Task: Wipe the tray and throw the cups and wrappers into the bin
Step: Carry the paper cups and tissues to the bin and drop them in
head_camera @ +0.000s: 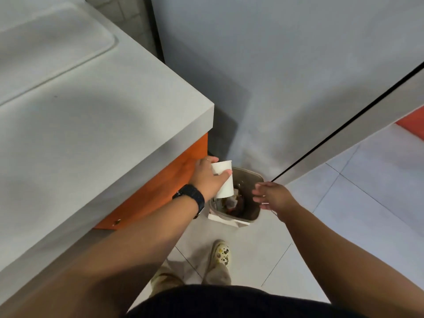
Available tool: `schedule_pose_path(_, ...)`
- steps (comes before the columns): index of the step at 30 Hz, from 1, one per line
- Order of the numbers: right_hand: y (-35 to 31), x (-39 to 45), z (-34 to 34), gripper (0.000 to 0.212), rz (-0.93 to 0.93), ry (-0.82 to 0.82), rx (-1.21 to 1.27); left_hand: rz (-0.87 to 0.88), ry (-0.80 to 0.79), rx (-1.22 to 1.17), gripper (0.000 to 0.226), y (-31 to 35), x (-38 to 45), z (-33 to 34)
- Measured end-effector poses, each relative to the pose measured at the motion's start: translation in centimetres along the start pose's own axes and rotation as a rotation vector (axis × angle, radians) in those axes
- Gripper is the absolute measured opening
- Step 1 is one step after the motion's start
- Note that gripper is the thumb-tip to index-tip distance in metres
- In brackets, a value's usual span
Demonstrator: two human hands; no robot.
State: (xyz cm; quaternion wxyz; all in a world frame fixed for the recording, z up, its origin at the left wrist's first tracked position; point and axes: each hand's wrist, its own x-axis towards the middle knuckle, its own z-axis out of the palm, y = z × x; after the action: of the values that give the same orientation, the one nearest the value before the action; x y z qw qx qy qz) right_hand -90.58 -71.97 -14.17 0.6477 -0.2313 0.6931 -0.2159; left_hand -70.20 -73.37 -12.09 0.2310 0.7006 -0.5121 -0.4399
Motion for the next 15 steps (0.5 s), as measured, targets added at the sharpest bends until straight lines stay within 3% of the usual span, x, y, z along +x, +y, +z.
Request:
schedule_pose_path(4,0.8,0.5,-1.4,0.011,-0.039,-0.018,-0.044,-0.078,-0.201,0.044,0.045,-0.3,1.4,2.0)
schedule_pose_path(6,0.9,0.7,-1.6,0.01,-0.063,-0.007,-0.063,-0.132,-0.246,0.087,0.058,-0.6,1.4,2.2)
schedule_pose_path(9,0.5,0.8,-1.3,0.007,-0.094,0.011,-0.128,-0.173,-0.195,0.127,0.072,-1.1,1.2,1.6)
schedule_pose_path(15,-1.5,0.7,1.6,0.006,-0.159,-0.069,-0.184,-0.153,-0.112,0.155,0.069,0.4,-0.3,-2.3)
